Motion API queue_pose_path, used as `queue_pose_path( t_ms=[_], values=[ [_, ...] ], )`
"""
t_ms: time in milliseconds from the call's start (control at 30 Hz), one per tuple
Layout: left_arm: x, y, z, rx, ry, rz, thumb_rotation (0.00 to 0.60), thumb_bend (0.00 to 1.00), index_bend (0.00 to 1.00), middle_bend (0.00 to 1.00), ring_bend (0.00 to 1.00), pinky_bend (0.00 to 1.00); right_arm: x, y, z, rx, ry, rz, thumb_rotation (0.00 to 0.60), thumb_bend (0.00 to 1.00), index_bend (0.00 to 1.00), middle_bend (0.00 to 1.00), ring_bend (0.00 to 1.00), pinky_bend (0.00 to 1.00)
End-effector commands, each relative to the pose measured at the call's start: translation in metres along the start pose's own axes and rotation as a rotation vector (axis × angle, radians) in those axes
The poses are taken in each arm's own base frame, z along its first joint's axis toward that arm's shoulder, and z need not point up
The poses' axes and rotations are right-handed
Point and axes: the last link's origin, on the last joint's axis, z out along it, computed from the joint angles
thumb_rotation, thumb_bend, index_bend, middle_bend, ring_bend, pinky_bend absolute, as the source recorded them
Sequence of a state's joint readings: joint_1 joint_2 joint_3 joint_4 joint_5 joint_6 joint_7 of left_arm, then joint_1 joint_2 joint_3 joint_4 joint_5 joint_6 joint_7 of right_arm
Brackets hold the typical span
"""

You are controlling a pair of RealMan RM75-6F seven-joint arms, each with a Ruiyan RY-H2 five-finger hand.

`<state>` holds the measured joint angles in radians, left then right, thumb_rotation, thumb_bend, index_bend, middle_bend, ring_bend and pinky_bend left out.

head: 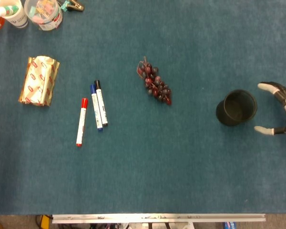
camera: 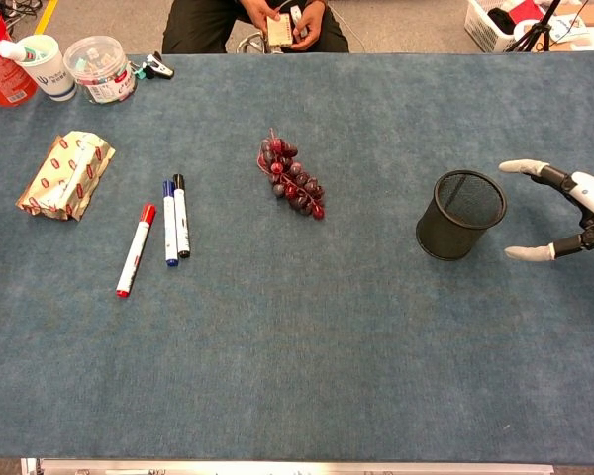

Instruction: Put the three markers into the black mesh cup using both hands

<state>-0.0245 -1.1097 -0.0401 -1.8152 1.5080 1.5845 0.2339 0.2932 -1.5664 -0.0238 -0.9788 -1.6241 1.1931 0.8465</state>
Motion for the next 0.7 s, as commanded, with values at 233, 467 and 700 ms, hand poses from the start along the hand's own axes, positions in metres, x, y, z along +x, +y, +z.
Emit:
queue_pose_path(
  t_ms=[233, 467, 700],
  values=[
    [0.004, -0.002, 0.0, -0.001, 0.002, 0.011, 0.6, 0.26, 0.28, 0.27, 0.22, 0.1, -0.015, -0.004, 0.018, 0.019, -0.006, 0.042, 0.6, 0.0, 0.17, 0.12, 0.0, 0.0],
    [0.008, -0.001, -0.001, -0.003, 0.015, 0.015, 0.6, 0.26, 0.3, 0.27, 0.22, 0.1, -0.025, -0.011, 0.03, 0.05, -0.027, 0.028, 0.6, 0.0, 0.17, 0.12, 0.0, 0.0],
    [0.009, -0.002, -0.001, -0.002, 0.016, 0.016, 0.6, 0.26, 0.3, 0.27, 0.22, 0.1, -0.034, -0.018, 0.039, 0.07, -0.044, 0.034, 0.6, 0.0, 0.17, 0.13, 0.0, 0.0]
  ],
)
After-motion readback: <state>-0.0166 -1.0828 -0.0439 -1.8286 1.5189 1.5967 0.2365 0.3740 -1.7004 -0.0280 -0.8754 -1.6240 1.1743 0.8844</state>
